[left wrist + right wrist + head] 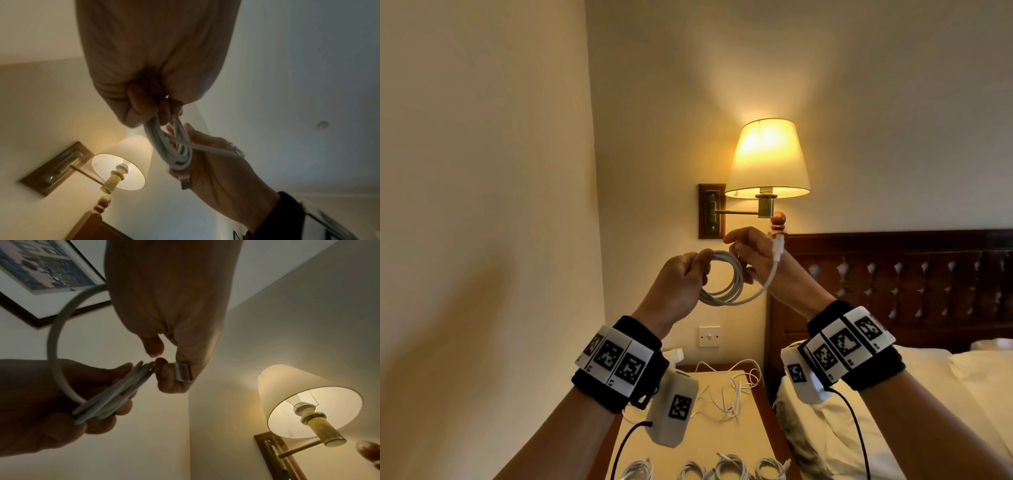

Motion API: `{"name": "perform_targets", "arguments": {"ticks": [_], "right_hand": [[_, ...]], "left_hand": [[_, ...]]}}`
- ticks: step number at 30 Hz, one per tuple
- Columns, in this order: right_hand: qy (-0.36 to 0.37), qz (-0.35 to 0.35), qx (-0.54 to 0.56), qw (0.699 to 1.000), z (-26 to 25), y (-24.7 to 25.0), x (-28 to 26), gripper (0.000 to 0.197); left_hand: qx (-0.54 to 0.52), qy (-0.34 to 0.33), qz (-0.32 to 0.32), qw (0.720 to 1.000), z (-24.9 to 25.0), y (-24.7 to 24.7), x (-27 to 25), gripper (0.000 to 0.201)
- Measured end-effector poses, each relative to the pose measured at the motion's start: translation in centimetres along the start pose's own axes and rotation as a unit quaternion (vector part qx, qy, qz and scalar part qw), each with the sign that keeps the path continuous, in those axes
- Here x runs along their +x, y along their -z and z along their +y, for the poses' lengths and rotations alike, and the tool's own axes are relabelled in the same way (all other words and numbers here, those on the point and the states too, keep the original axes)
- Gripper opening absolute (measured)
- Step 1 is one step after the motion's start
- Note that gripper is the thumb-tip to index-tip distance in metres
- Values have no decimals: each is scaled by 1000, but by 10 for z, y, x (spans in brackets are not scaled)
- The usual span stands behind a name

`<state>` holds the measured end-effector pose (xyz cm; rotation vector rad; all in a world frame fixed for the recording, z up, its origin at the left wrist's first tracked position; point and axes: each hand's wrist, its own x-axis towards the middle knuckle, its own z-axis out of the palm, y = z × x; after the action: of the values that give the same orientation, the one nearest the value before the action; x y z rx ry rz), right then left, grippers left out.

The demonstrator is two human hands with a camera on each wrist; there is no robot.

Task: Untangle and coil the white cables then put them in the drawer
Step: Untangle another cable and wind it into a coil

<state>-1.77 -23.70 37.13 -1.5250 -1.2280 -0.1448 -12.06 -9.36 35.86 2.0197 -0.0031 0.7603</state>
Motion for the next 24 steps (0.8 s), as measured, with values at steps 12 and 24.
{"name": "perform_targets", "arguments": {"ticks": [12,24], "right_hand": [[68,116,12,991,-22,-41,-64,19],[-273,249,340,865,7,-55,-67,12]], "left_hand": [[-165,60,93,980,-15,-11,7,38],[-254,99,131,953,-11,-15,3,34]]}}
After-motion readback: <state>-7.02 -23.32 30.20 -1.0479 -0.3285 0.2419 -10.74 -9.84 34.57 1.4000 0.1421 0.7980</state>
